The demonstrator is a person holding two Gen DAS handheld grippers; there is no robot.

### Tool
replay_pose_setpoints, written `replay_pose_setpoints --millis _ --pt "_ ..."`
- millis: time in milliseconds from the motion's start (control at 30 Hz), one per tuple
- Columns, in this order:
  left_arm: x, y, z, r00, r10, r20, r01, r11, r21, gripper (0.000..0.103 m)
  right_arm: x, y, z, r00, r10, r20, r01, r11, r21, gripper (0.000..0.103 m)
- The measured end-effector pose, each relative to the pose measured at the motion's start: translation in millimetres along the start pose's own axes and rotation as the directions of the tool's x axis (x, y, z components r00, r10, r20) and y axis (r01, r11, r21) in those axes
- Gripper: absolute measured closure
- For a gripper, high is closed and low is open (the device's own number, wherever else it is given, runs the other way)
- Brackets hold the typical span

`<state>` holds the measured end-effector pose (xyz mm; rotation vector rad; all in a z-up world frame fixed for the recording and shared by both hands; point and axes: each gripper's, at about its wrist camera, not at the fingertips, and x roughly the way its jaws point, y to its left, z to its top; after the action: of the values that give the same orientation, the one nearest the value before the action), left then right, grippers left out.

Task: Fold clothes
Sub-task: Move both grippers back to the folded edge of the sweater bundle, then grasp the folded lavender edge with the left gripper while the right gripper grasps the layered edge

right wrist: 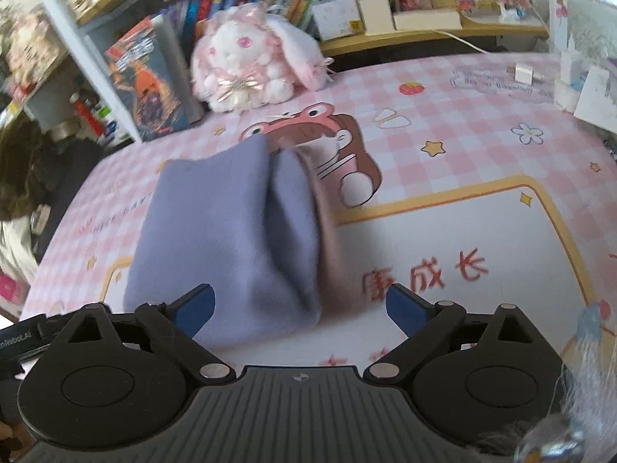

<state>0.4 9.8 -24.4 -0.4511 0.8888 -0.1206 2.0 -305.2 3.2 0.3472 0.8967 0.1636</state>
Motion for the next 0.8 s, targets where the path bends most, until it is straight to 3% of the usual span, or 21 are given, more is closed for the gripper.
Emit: replay_pose_setpoints --millis 100,200,300,400,433,467,500,533,633,767,800 --pt "16.4 5.2 8.4 1.0 -0.019 -0.015 0.018 0.997 -0.07 0.024 22.4 -21.7 16.5 0.996 0.062 -0.07 -0.056 0.995 0.089 0.007" --pt "30.0 8.6 15.3 0.998 -0.05 -0.027 0.047 0.991 -0.125 0.024 44.8 -38.8 29.2 0.976 0.16 -0.149 -0.131 0.973 0.189 0.007" --pt "41.1 10.2 18.3 0.996 -0.074 -0.046 0.066 0.985 -0.162 0.024 56.3 -40.4 38.3 0.959 0.229 -0.17 -0.195 0.961 0.196 0.007" --pt "50.2 11.4 20.1 0.991 -0.122 -0.056 0.107 0.97 -0.216 0.025 66.8 -35.1 46.2 0.94 0.279 -0.196 -0.247 0.953 0.175 0.02" --pt "52.5 10.8 20.7 0.989 -0.134 -0.057 0.118 0.967 -0.226 0.031 70.4 -32.1 48.2 0.932 0.296 -0.208 -0.265 0.95 0.165 0.023" --pt "55.5 10.5 21.0 0.986 -0.156 -0.062 0.137 0.961 -0.241 0.046 73.0 -29.1 49.9 0.927 0.304 -0.218 -0.276 0.949 0.15 0.024" --pt "57.4 9.9 20.9 0.982 -0.177 -0.059 0.156 0.953 -0.261 0.048 74.0 -26.0 51.3 0.927 0.3 -0.223 -0.278 0.952 0.126 0.032" --pt "56.9 5.7 21.5 0.985 -0.165 -0.056 0.147 0.958 -0.247 0.053 75.1 -22.9 52.7 0.927 0.296 -0.229 -0.279 0.955 0.103 0.046" --pt "50.9 -15.1 25.2 0.994 -0.103 -0.046 0.096 0.985 -0.142 0.063 75.1 -12.8 56.2 0.931 0.281 -0.235 -0.284 0.959 0.019 0.062" --pt "37.9 -54.4 24.2 1.0 -0.025 -0.001 0.025 0.997 0.069 0.065 51.0 8.2 50.8 0.956 0.243 -0.166 -0.274 0.941 -0.197 0.072" --pt "39.1 -56.5 24.7 1.0 -0.02 -0.011 0.02 0.997 0.079 0.064 46.4 12.4 48.4 0.959 0.234 -0.159 -0.268 0.933 -0.24 0.072"
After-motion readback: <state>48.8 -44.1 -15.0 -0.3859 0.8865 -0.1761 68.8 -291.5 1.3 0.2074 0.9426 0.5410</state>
